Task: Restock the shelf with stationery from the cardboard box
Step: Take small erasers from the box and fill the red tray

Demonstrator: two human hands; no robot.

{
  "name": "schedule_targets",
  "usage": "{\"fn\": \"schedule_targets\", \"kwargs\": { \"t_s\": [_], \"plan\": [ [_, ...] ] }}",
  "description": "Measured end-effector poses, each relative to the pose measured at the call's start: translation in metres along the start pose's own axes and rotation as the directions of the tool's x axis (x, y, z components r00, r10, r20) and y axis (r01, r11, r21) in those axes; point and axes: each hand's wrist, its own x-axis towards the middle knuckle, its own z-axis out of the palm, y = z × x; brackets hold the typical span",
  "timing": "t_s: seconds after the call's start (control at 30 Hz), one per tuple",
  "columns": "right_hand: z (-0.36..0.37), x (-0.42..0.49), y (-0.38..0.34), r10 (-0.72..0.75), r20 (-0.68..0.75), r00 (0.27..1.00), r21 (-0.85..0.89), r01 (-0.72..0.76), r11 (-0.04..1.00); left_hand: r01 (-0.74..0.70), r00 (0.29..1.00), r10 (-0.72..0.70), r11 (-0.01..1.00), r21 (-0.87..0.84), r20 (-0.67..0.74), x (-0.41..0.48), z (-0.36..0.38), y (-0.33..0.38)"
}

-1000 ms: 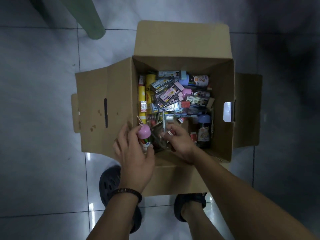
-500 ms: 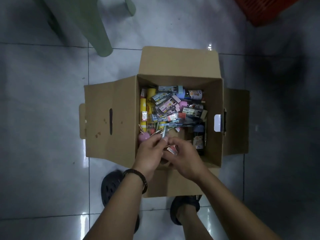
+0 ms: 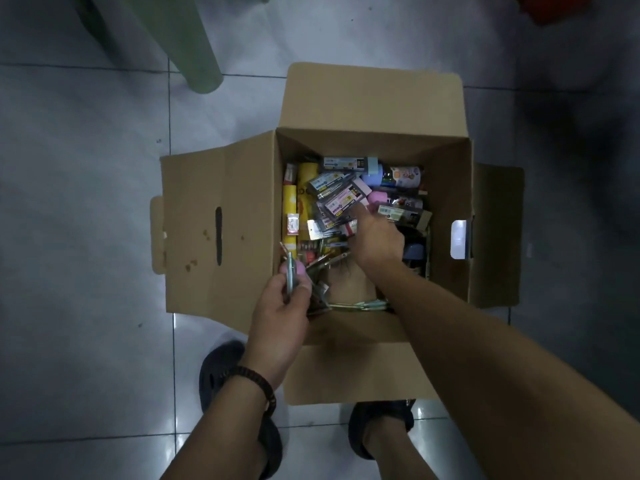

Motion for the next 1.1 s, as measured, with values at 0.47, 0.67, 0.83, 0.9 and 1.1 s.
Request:
{"fn": "schedule_targets", "kwargs": {
  "t_s": [0.47,0.67,0.83,0.9,1.1],
  "plan": [
    [-0.161,-0.126,-0.005,0.031,0.250,0.968,0.930,-0.249,0.272,0.011,1.000,-0.007,0.982,-0.190,0.024,-0.089,-0.004,0.078],
    [-0.363,-0.223,-0.056,-0.316,0.258,0.913,0.958,-0.200,0.205,-0.119,0.976,0.160,0.960,-0.255,0.148,-0.221,-0.038,0.208],
    [-0.518,-0.307,-0.128,-0.491,0.240,0.838,0.955,-0.114,0.274,-0.283,0.956,0.294,0.914,-0.292,-0.006,-0.368,-0.106,0.312],
    [-0.569,-0.346,-0.159,-0.556,0.234,0.797,0.967,-0.134,0.215,-0.349,0.937,0.333,0.896,-0.275,-0.103,-0.433,-0.142,0.338],
    [-0.673,-0.472,-0.272,-0.743,0.235,0.626,0.972,-0.164,0.168,-0.494,0.849,0.365,0.804,-0.331,-0.381,-0.623,-0.240,0.369]
  ]
}}
